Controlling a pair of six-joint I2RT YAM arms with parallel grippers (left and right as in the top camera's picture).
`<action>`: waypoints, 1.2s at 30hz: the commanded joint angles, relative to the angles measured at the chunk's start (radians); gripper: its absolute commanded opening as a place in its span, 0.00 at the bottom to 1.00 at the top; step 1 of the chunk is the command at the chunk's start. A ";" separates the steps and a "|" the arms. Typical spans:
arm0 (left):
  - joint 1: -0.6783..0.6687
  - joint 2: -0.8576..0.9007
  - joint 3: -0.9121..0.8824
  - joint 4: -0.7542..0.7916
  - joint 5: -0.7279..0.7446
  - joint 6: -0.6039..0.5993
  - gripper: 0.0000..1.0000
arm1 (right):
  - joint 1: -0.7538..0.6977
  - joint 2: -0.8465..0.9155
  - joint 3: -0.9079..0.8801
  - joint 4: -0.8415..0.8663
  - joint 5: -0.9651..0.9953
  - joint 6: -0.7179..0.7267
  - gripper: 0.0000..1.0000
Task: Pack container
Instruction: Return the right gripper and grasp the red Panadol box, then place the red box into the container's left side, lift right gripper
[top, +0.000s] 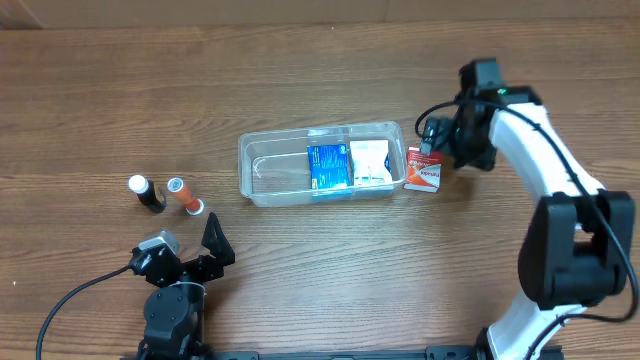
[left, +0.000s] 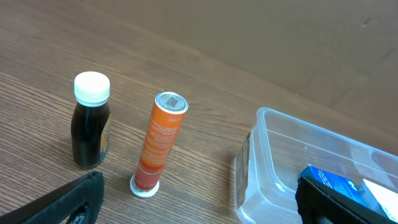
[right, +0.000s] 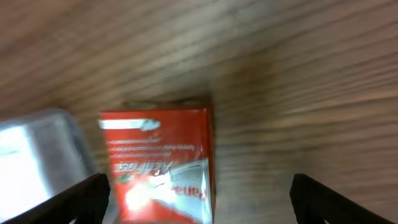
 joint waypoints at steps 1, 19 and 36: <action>0.006 -0.009 -0.006 0.004 -0.013 -0.010 1.00 | 0.022 0.019 -0.075 0.076 -0.093 -0.106 0.94; 0.006 -0.009 -0.006 0.004 -0.013 -0.010 1.00 | 0.065 -0.207 0.035 -0.120 0.076 -0.043 0.67; 0.006 -0.009 -0.006 0.004 -0.013 -0.010 1.00 | 0.641 0.038 0.050 0.443 -0.018 0.212 0.67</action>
